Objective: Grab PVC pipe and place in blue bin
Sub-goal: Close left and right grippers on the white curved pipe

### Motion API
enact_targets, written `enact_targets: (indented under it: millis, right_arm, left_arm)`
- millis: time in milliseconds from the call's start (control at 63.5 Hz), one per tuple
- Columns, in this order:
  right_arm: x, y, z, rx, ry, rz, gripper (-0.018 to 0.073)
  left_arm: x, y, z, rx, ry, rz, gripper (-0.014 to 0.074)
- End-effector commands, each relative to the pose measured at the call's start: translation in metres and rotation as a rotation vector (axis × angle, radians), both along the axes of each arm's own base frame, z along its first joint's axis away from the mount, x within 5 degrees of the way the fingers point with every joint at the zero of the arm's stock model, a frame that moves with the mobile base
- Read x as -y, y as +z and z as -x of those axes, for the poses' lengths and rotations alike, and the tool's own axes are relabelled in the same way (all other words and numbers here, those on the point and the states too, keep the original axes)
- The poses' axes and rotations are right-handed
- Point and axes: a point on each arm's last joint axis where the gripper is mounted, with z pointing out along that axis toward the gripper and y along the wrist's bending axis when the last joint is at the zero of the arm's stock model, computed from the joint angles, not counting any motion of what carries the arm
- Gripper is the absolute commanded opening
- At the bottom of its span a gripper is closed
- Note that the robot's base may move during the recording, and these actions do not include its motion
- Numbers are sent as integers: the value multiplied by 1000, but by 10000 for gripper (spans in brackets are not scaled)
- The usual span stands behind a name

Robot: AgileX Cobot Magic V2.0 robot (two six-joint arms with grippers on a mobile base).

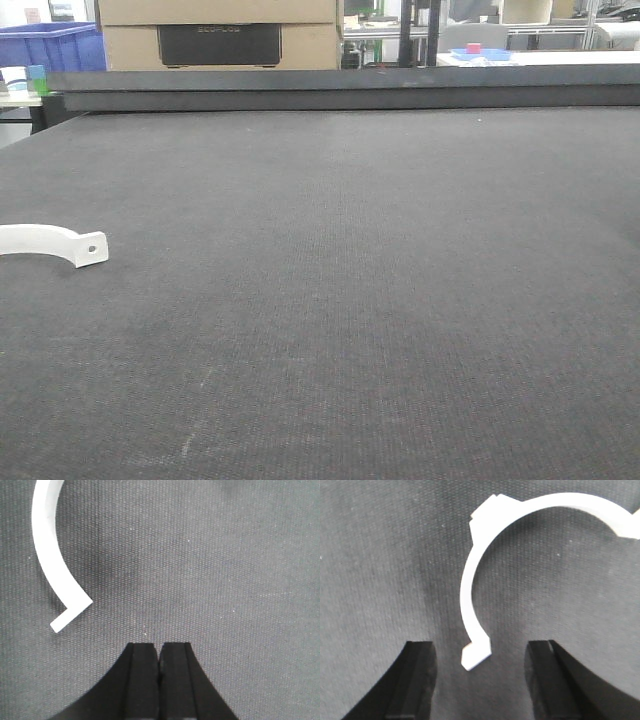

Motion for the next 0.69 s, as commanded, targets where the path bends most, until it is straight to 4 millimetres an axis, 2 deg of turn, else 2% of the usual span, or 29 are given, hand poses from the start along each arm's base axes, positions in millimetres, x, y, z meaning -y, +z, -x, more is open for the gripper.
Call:
enact_targets:
  millis: [0,520,677]
  right_arm:
    - [1,-3,0,17,-16,-8,288]
    - [7,-42,-18,-12,-23,-12,288]
    - [9,-45,-23,-15,-16,-12,288]
  left_arm:
    - [2,3,-2,20,-1,9,-111]
    - [4,3,-1,13,5,33,-111]
    - [4,3,-1,6,4,34,-111]
